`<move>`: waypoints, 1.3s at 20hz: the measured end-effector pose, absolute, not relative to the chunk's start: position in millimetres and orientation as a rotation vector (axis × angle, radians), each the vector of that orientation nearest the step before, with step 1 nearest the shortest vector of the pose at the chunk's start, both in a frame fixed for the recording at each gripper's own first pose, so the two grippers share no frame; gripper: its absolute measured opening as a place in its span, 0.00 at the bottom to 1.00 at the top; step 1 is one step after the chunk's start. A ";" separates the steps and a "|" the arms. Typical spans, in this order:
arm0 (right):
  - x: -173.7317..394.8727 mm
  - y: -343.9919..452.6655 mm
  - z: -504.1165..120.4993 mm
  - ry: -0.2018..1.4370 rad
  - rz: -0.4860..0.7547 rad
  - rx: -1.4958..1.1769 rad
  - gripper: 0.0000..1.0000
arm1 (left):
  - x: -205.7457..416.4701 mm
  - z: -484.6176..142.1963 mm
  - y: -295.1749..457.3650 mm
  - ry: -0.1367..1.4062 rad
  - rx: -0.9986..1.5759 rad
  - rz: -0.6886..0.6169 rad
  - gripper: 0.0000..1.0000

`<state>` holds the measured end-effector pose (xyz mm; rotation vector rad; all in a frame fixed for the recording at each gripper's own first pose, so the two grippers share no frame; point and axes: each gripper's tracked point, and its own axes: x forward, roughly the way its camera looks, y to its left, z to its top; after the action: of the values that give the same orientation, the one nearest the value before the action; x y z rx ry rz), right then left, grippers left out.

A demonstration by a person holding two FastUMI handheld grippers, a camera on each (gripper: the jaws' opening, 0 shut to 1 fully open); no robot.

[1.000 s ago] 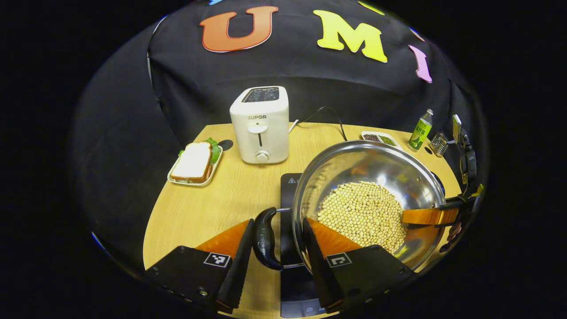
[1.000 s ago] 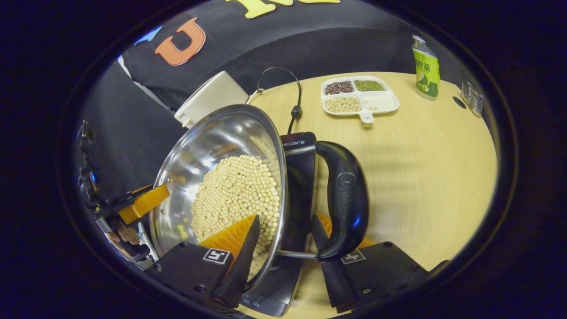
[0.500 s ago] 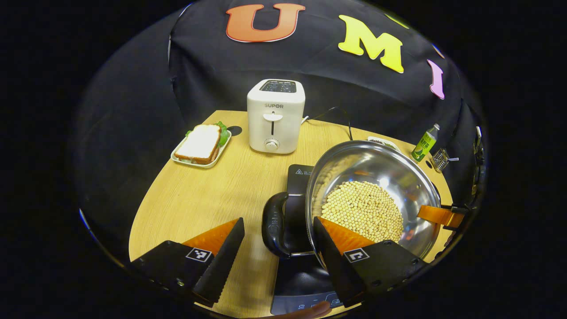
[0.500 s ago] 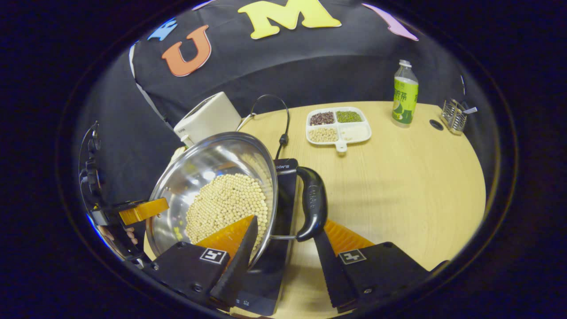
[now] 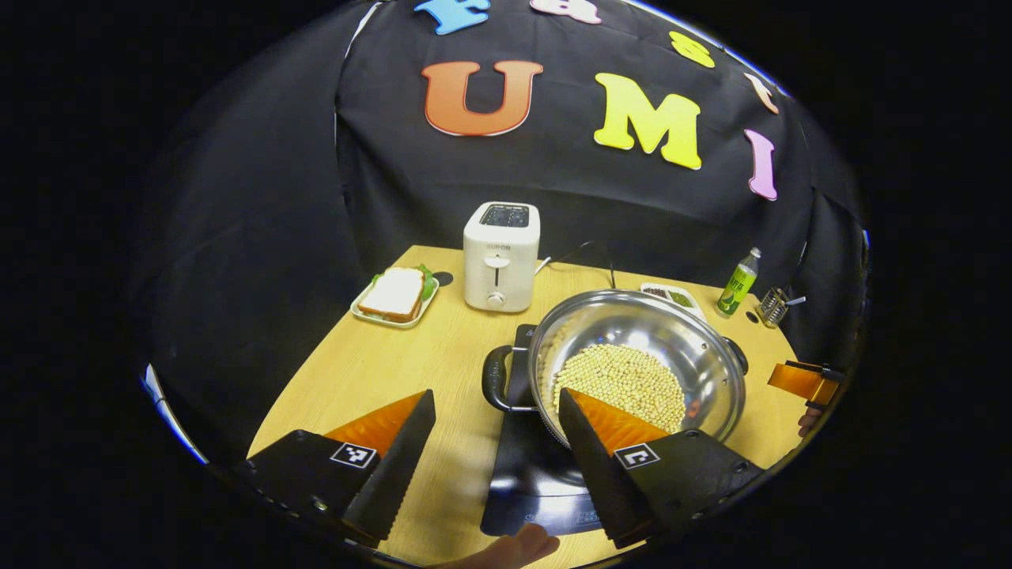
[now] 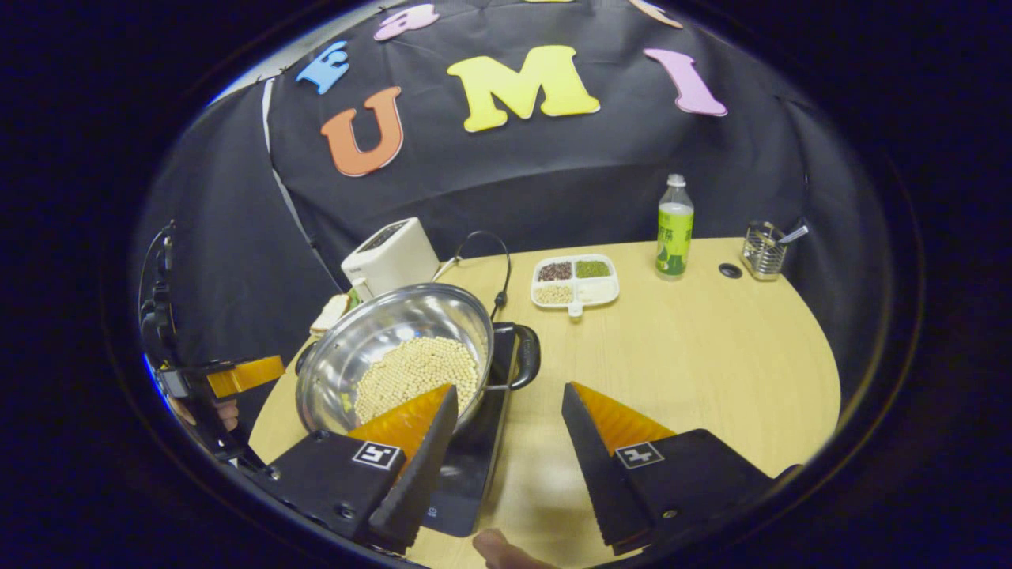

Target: First push the handle of the pot to place it horizontally, then grasp the pot with both hands and set it on the induction cooktop.

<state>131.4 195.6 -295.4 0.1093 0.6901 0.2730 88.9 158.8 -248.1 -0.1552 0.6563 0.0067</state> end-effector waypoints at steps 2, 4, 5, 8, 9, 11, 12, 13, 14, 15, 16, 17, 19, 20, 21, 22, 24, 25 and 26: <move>116.1 185.0 -281.5 0.638 0.269 0.108 0.84 | 73.6 -231.9 154.8 0.609 -0.144 0.012 0.94; 98.7 171.3 -262.1 0.573 0.255 0.106 0.84 | 59.4 -213.0 147.9 0.552 -0.134 0.017 0.94; 88.8 164.4 -252.1 0.536 0.252 0.100 0.84 | 50.5 -201.1 143.0 0.513 -0.130 0.015 0.95; 55.5 144.5 -223.4 0.458 0.252 0.093 0.94 | 23.4 -173.0 127.0 0.443 -0.104 0.005 0.95; 44.3 138.7 -215.1 0.444 0.261 0.096 0.96 | 17.7 -163.2 122.7 0.419 -0.085 0.000 0.95; 29.2 119.0 -191.8 0.388 0.257 0.089 0.96 | 3.7 -142.4 115.8 0.379 -0.066 0.004 0.95; 21.5 107.0 -178.0 0.352 0.246 0.082 0.96 | -0.9 -129.0 111.2 0.346 -0.063 0.001 0.95; 13.6 94.5 -165.1 0.317 0.232 0.072 0.96 | -6.3 -116.1 107.0 0.310 -0.055 0.000 0.95; 6.8 82.0 -151.9 0.282 0.219 0.061 0.96 | -12.3 -103.6 106.0 0.267 -0.035 0.009 0.95; -2.0 71.2 -138.0 0.245 0.209 0.050 0.94 | -15.6 -91.6 103.7 0.222 -0.020 0.022 0.95; -10.2 58.1 -126.0 0.219 0.193 0.038 0.96 | -18.5 -79.9 102.0 0.184 -0.014 0.030 0.95; -19.3 47.9 -117.2 0.192 0.177 0.032 0.96 | -25.9 -70.9 101.6 0.162 -0.015 0.041 0.95; -34.2 33.8 -97.7 0.134 0.162 0.026 0.96 | -39.2 -54.6 94.6 0.113 -0.046 0.060 0.95; -40.4 27.0 -91.5 0.110 0.153 0.021 0.95 | -44.3 -48.9 88.0 0.098 -0.062 0.055 0.94; -46.2 20.8 -86.4 0.087 0.142 0.013 0.95 | -50.5 -44.9 82.3 0.080 -0.074 0.049 0.95; -53.8 15.2 -82.5 0.069 0.132 0.002 0.96 | -56.5 -41.5 74.7 0.062 -0.077 0.039 0.95; -66.4 3.7 -77.7 0.029 0.109 -0.017 0.95 | -68.4 -40.1 58.1 0.028 -0.068 0.025 0.94; -72.2 1.1 -75.0 0.007 0.104 -0.015 0.96 | -76.2 -41.2 49.8 0.008 -0.069 0.021 0.95; -78.1 -2.3 -75.0 -0.008 0.107 -0.005 0.95 | -82.7 -44.1 42.3 -0.006 -0.075 0.020 0.94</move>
<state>-78.1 -2.3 -75.0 -0.0046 -0.0077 0.1066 -82.7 42.3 -44.1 -0.0750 -0.0062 0.0199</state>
